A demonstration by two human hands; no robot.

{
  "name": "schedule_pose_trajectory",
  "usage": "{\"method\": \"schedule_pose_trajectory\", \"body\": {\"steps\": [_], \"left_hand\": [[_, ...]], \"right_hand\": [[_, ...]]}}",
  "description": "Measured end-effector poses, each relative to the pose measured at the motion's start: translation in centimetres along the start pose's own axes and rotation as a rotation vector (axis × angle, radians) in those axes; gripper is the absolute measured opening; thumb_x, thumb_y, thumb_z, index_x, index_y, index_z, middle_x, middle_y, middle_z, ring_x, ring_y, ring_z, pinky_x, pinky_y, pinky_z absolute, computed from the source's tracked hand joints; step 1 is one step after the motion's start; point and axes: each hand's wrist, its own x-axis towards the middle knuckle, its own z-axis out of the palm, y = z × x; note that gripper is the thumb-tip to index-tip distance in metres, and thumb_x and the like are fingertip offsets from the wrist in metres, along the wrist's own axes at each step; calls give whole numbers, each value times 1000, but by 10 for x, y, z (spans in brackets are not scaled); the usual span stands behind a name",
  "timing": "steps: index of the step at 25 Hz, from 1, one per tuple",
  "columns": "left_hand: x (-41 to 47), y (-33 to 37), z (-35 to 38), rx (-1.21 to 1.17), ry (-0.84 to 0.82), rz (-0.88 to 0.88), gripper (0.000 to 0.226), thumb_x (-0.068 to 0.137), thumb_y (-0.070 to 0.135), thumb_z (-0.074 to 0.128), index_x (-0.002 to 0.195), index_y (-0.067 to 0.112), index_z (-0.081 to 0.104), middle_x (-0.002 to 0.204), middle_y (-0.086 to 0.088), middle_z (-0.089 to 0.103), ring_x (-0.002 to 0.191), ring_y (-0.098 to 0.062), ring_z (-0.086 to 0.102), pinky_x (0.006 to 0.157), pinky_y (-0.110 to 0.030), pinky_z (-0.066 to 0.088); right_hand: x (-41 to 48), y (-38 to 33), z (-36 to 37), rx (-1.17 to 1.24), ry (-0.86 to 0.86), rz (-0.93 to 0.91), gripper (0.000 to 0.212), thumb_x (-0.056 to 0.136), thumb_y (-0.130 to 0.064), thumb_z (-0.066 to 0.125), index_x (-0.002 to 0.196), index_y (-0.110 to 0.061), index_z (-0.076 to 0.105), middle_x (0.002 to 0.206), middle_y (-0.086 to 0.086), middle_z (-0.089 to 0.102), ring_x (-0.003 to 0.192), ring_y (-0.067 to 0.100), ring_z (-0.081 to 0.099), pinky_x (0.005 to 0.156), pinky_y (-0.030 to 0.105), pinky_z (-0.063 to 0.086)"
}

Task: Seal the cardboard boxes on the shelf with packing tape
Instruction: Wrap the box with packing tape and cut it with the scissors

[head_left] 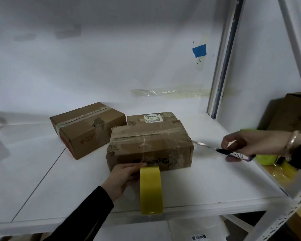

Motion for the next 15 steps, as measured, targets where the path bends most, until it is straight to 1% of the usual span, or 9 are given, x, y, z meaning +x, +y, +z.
{"method": "schedule_pose_trajectory", "body": {"steps": [2,4,5,7,8,9,10,12,15], "left_hand": [[-4,1,2,-1,8,0,11,78,9,70,87,5,74,81,-7,74,79,-21,65,68,-29,51],[-7,1,3,-4,12,-8,8,79,9,69,85,6,74,75,-4,73,76,-18,65,71,-28,52],[-8,2,2,-4,14,-12,8,79,9,69,84,6,74,74,-4,73,75,-17,65,73,-28,51],[-9,2,2,-2,9,-14,8,79,10,69,85,6,74,72,-3,73,74,-17,64,74,-28,51],[-9,1,3,-1,5,-13,8,80,10,69,85,6,74,72,-2,73,73,-16,64,72,-27,51],[-10,1,3,-1,5,-10,8,80,9,69,85,6,74,71,-2,73,72,-15,64,70,-26,51],[-10,1,4,-2,4,-12,8,80,9,69,85,6,74,71,-2,73,71,-15,64,69,-26,51],[-9,0,3,-10,19,-24,7,78,8,70,82,6,74,72,-4,72,72,-17,63,73,-29,50],[-6,0,0,-8,35,-43,2,76,8,73,76,7,75,71,-6,71,72,-20,60,76,-31,46]], "right_hand": [[14,-16,4,-208,-85,-1,18,78,-29,73,78,-18,59,58,-11,59,53,3,42,53,20,32],[38,-27,13,-274,-165,50,15,74,-45,67,75,-30,67,65,-9,56,59,5,41,50,17,30],[49,-31,19,-280,-191,65,13,77,-46,63,70,-37,69,66,-7,54,62,8,40,49,17,29],[66,-36,29,-301,-227,73,32,89,-41,53,61,-46,68,64,-4,48,60,11,35,50,17,28],[73,-37,33,-291,-242,83,34,89,-42,52,59,-45,68,64,-3,47,58,11,32,50,18,27],[79,-40,39,-254,-260,84,27,83,-47,55,60,-40,68,64,-2,46,55,10,31,50,18,27],[84,-40,44,-205,-276,78,25,73,-53,60,61,-33,66,64,-2,45,52,10,30,48,18,25],[95,-38,50,-141,-307,51,35,58,-60,64,61,-25,59,62,-2,45,45,8,30,46,19,23],[105,-36,57,-94,-304,32,35,61,-58,68,61,-24,62,62,0,45,42,7,32,45,19,21]]}}
